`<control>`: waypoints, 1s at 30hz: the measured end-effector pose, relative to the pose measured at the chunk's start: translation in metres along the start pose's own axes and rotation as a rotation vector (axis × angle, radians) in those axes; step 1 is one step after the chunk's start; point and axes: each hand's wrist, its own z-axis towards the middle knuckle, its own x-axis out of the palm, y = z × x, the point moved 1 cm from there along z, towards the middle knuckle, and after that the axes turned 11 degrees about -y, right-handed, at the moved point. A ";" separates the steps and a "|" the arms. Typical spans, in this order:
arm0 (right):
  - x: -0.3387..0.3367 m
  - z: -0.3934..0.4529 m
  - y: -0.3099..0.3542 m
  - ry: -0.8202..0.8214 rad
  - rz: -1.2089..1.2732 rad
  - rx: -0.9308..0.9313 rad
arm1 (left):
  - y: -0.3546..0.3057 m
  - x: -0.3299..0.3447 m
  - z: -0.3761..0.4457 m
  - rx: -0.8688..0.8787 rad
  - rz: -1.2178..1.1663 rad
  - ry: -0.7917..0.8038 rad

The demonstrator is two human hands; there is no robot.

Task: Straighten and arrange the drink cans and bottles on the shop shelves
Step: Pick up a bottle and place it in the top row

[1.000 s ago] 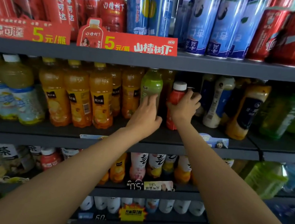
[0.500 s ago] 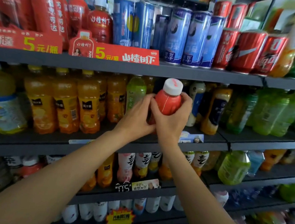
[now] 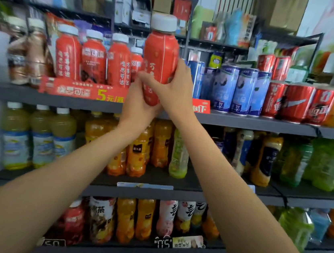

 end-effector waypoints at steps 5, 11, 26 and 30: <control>0.025 0.035 0.019 -0.048 0.029 0.014 | -0.015 -0.042 0.052 0.020 0.284 0.123; 0.053 0.072 0.005 0.013 0.043 0.163 | 0.004 -0.067 0.086 -0.112 0.480 0.013; 0.093 0.086 -0.026 0.204 -0.091 0.312 | 0.039 -0.054 0.091 -0.088 0.619 0.030; 0.101 0.080 -0.029 0.236 -0.178 0.300 | 0.041 -0.055 0.090 -0.074 0.624 0.017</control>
